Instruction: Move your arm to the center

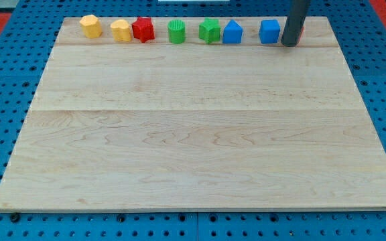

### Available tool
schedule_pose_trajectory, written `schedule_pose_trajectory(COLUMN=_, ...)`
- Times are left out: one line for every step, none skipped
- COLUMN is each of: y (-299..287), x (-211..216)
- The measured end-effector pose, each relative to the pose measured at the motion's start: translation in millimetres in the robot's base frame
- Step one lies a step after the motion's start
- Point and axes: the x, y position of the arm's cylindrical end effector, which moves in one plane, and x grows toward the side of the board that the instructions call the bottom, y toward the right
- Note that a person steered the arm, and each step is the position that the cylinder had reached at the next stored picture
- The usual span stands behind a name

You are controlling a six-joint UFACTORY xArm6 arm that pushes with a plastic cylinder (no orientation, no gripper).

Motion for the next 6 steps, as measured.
schedule_pose_trajectory(y=-23, x=27)
schedule_pose_trajectory(y=-117, x=46)
schedule_pose_trajectory(y=-192, x=35)
schedule_pose_trajectory(y=-248, x=19)
schedule_pose_trajectory(y=-317, x=22)
schedule_pose_trajectory(y=-237, x=77)
